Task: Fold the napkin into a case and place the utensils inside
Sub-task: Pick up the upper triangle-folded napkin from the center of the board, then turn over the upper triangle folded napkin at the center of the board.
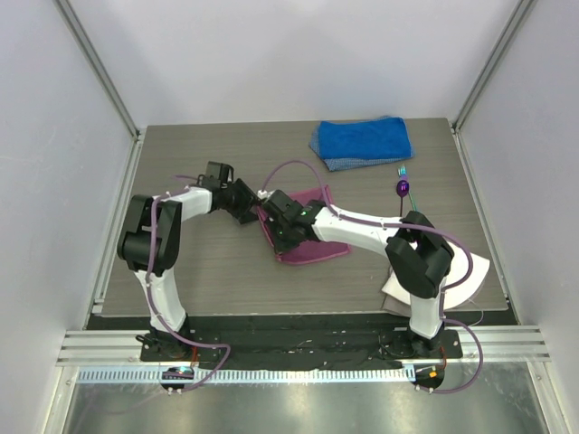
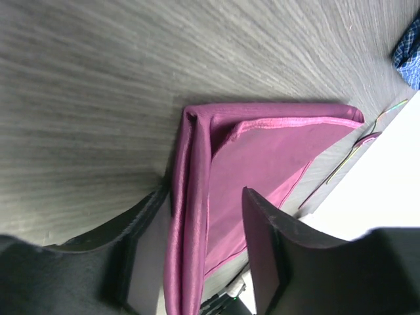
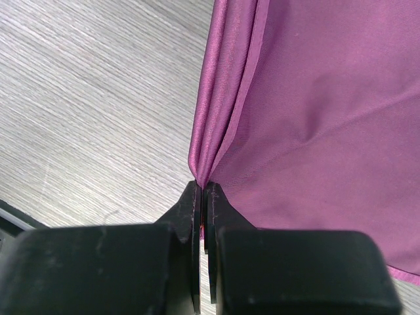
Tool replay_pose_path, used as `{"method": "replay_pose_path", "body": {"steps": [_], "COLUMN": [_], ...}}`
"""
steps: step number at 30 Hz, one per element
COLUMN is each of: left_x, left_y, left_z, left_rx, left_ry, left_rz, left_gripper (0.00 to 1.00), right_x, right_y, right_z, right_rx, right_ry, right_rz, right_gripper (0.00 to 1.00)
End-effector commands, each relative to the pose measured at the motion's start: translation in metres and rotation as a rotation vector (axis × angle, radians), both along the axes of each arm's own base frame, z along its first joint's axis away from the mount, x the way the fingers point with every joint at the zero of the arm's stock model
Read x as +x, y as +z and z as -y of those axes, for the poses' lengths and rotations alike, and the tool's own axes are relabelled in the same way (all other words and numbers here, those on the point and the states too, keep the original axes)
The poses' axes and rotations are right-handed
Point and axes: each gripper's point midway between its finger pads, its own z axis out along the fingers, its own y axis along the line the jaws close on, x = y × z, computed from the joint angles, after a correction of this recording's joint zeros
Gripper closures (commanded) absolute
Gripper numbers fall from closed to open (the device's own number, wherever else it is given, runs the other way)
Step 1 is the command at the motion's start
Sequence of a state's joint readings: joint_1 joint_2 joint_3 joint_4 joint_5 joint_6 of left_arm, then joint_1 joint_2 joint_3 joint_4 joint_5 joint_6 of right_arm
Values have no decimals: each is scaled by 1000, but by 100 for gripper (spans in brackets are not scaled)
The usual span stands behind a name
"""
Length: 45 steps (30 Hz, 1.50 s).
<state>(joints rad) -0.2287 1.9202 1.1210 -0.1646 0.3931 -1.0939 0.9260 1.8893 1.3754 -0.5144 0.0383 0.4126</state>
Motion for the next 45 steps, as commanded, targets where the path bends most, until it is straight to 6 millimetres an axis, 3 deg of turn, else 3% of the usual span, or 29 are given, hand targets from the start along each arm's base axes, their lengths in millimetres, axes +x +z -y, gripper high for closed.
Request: {"method": "replay_pose_path", "body": {"steps": [1, 11, 16, 20, 23, 28, 30, 31, 33, 34, 35, 37, 38, 39, 40, 42, 45], "left_x": [3, 10, 9, 12, 15, 10, 2, -2, -12, -19, -20, -36, -46, -55, -62, -74, -85], "left_y": [-23, -25, -26, -7, 21, 79, 92, 115, 128, 154, 167, 193, 219, 240, 254, 289, 302], "left_z": [-8, -6, -6, -13, -23, -35, -55, -63, -93, -112, -139, -168, -182, -204, -213, -227, -231], "left_rx": [70, 81, 93, 139, 161, 13, 27, 29, 53, 66, 86, 138, 174, 211, 256, 353, 397], "left_ry": [11, -12, -38, -46, -36, 0, 27, 40, 91, 134, 201, 255, 294, 349, 354, 388, 418], "left_rz": [-33, -28, -38, 5, 49, 131, 138, 187, 184, 240, 263, 305, 369, 387, 418, 491, 538], "left_gripper": [51, 67, 85, 92, 94, 100, 100, 100, 100, 100, 100, 100, 100, 100, 100, 100, 100], "right_x": [11, 11, 10, 9, 9, -10, -23, -28, -46, -51, -64, -74, -85, -98, -106, -130, -150], "right_y": [42, 45, 46, 49, 53, 72, 75, 88, 97, 107, 114, 137, 147, 174, 173, 201, 217], "right_z": [-10, -9, -10, -9, -10, -37, -55, -71, -97, -119, -135, -170, -182, -201, -212, -233, -244], "right_rx": [101, 113, 121, 125, 135, 228, 247, 292, 355, 411, 444, 519, 555, 624, 648, 791, 983], "right_ry": [10, 9, 8, 9, 11, 84, 121, 150, 199, 242, 281, 338, 380, 432, 443, 520, 541], "right_rz": [78, 79, 77, 81, 83, 48, 38, 37, 1, -16, -30, -34, -54, -42, -78, -134, -267], "right_gripper": [99, 99, 99, 99, 99, 99, 99, 99, 99, 99, 99, 99, 99, 99, 99, 99, 99]}}
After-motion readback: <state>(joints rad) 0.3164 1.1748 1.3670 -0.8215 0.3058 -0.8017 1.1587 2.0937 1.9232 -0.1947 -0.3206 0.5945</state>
